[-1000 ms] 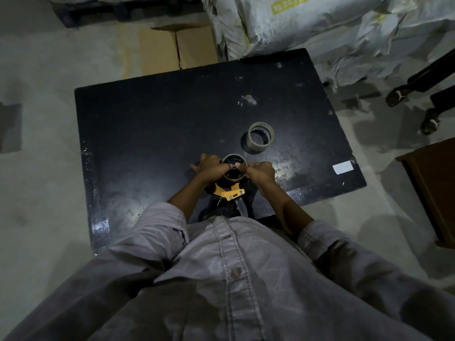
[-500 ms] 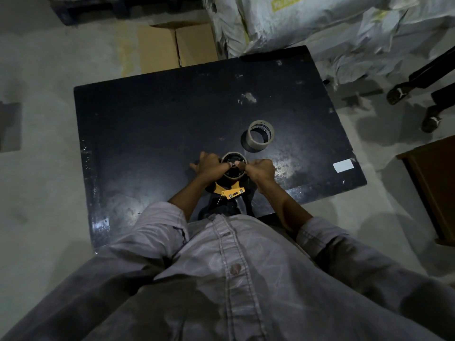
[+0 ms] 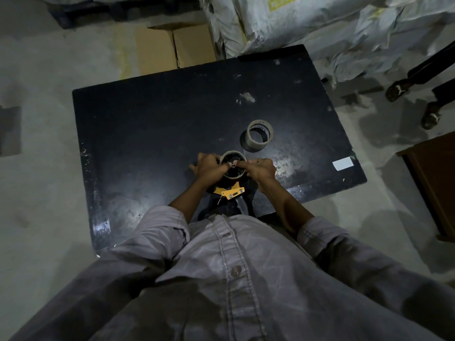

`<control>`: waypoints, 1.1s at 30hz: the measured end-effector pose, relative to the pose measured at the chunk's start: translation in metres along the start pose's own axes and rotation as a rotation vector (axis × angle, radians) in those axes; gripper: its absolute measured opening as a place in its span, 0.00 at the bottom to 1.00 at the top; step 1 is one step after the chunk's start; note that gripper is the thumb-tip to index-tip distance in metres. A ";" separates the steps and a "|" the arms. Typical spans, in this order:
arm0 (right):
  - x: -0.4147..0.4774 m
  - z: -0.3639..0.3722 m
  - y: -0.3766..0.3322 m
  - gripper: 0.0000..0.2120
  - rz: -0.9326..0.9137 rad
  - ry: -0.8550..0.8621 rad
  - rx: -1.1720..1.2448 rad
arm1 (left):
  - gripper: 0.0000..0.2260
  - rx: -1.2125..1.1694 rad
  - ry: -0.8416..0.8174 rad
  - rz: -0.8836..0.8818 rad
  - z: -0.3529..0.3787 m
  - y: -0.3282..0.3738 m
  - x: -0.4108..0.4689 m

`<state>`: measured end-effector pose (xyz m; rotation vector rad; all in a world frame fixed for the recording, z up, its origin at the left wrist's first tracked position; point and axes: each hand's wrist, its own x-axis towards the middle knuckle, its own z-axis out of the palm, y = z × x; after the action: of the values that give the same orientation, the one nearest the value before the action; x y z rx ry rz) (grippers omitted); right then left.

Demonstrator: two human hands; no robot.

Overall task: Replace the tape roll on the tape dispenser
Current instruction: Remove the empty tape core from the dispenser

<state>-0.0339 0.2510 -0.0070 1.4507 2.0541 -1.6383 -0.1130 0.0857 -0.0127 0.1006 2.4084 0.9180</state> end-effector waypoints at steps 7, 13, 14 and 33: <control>0.001 0.000 -0.003 0.17 0.009 -0.092 0.008 | 0.12 -0.024 0.023 0.016 -0.007 0.002 -0.008; 0.005 -0.002 -0.003 0.16 0.049 -0.133 0.059 | 0.17 -0.076 -0.022 0.038 -0.004 -0.010 0.001; 0.004 -0.003 -0.003 0.15 0.055 -0.138 0.076 | 0.17 -0.090 -0.040 0.036 -0.006 -0.010 0.001; -0.001 -0.002 -0.017 0.17 0.037 -0.103 -0.066 | 0.23 -0.135 0.008 -0.026 -0.001 -0.013 0.001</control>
<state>-0.0449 0.2533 0.0062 1.3462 1.9939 -1.5806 -0.1126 0.0755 -0.0208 0.0150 2.3422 1.0676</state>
